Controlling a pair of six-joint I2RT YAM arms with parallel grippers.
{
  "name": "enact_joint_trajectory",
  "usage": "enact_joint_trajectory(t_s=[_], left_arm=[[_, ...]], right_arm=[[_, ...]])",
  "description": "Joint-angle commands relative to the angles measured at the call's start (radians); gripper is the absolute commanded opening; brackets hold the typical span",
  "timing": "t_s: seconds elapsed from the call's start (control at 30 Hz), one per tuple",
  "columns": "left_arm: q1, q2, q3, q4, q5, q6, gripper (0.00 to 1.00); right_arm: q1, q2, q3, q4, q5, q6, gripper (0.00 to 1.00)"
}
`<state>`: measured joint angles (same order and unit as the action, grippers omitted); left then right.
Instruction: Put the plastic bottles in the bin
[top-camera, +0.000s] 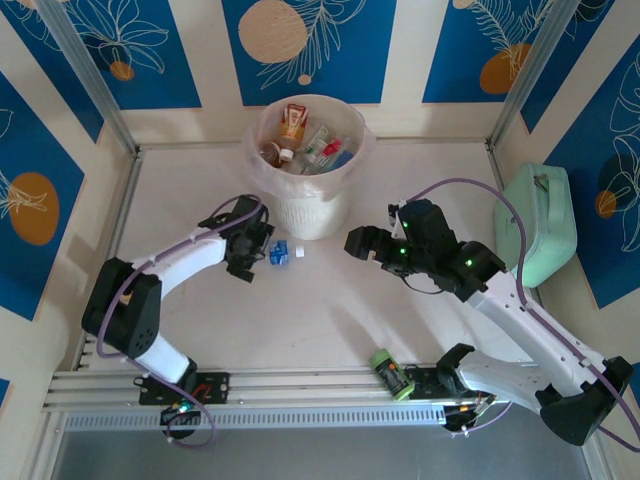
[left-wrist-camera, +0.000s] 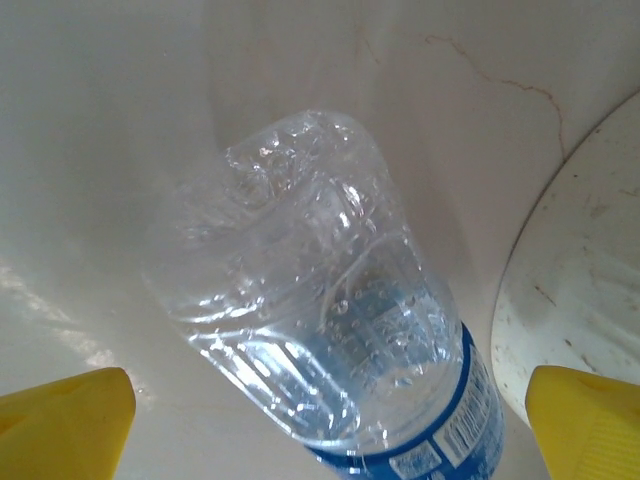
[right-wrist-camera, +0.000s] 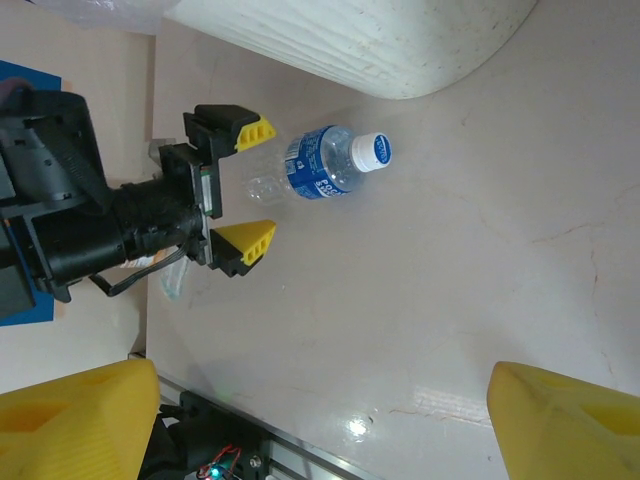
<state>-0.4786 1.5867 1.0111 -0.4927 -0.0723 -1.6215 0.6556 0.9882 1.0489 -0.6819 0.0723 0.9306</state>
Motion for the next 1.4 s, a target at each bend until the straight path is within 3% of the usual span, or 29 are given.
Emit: enact_joint_trajectory(t_s=[0.0, 0.27, 0.5, 0.77, 0.93, 1.13, 1.37], left_arm=[[0.016, 0.044, 0.029, -0.021, -0.006, -0.048, 0.99], [0.037, 0.09, 0.032, -0.024, -0.003, -0.034, 0.95], [0.049, 0.101, 0.009, 0.012, 0.015, -0.022, 0.78], [0.057, 0.086, 0.002, 0.018, 0.032, 0.036, 0.69], [0.06, 0.012, -0.034, 0.028, 0.043, 0.131, 0.67], [0.059, -0.186, -0.115, 0.008, 0.053, 0.301, 0.64], [0.06, -0.401, -0.09, -0.009, 0.227, 0.585, 0.63]], right_arm=[[0.006, 0.011, 0.031, -0.008, 0.006, -0.022, 0.86], [-0.004, 0.006, 0.033, -0.017, 0.005, -0.029, 0.86], [-0.007, 0.009, 0.04, -0.021, 0.001, -0.032, 0.85], [-0.007, 0.007, 0.047, -0.025, -0.001, -0.031, 0.85], [0.002, 0.006, 0.062, -0.03, 0.0, -0.047, 0.85], [0.019, 0.03, 0.091, -0.017, -0.044, -0.091, 0.84], [0.06, 0.132, 0.192, -0.005, -0.153, -0.18, 0.82]])
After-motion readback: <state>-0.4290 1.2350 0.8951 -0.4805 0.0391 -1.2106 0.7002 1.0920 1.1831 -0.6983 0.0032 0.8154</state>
